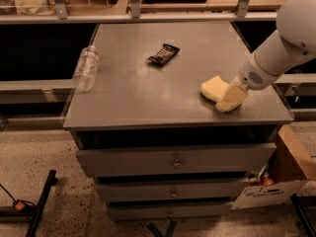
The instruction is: Move sponge near rxbar chocolate
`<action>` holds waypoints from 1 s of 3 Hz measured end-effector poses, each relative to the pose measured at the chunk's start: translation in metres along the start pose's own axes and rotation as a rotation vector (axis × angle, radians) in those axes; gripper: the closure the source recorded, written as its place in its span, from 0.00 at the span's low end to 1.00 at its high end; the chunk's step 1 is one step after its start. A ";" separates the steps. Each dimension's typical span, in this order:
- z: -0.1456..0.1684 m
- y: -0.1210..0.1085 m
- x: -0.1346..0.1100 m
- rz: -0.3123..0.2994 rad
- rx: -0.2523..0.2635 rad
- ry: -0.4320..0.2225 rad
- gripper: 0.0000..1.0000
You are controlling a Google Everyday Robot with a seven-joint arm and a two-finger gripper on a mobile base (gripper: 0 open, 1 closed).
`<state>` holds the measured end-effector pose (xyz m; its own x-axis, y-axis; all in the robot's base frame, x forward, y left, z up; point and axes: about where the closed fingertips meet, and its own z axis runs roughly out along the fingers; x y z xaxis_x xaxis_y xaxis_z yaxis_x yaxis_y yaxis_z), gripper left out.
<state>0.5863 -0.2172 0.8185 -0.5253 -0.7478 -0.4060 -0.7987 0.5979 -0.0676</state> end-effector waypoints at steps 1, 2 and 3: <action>-0.001 0.000 0.000 0.000 0.000 0.000 0.88; -0.001 0.000 -0.001 0.000 0.000 0.000 1.00; -0.010 -0.003 -0.018 -0.023 0.012 -0.046 1.00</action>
Offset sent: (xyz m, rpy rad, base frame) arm -0.0036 -0.0021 0.0026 0.0045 -0.0004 -0.0010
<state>0.5949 -0.2083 0.8355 -0.4923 -0.7476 -0.4457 -0.8068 0.5841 -0.0887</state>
